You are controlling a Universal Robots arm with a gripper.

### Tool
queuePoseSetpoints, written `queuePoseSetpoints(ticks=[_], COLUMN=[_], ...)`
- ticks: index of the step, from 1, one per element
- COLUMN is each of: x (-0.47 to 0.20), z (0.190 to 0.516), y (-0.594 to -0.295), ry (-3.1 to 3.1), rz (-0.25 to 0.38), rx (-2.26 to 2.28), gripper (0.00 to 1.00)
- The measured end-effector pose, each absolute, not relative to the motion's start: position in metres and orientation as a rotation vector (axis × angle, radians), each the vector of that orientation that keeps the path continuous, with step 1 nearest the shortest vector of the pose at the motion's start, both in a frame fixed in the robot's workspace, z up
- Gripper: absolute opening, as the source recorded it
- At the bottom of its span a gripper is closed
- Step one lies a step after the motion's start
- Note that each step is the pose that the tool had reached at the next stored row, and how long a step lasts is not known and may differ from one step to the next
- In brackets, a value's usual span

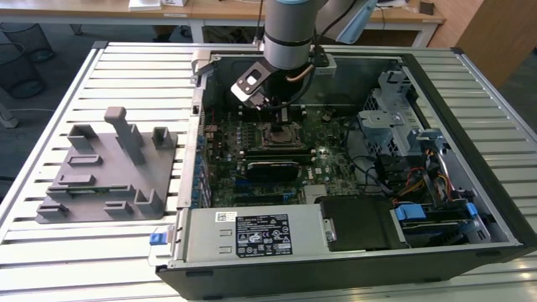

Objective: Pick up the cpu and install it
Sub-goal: 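Install the first cpu locking lever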

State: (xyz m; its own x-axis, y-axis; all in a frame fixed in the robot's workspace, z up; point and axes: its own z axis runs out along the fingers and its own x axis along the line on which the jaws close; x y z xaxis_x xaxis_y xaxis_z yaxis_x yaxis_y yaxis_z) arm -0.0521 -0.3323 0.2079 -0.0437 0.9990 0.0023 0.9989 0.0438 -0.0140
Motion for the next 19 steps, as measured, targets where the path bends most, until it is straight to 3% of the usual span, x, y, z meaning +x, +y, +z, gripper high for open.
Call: queuePoseSetpoints(ticks=[19], x=[-0.052], z=[0.238], y=[-0.332], ry=[-2.261], rz=[0.014], rx=[-2.165], gripper=[0.11])
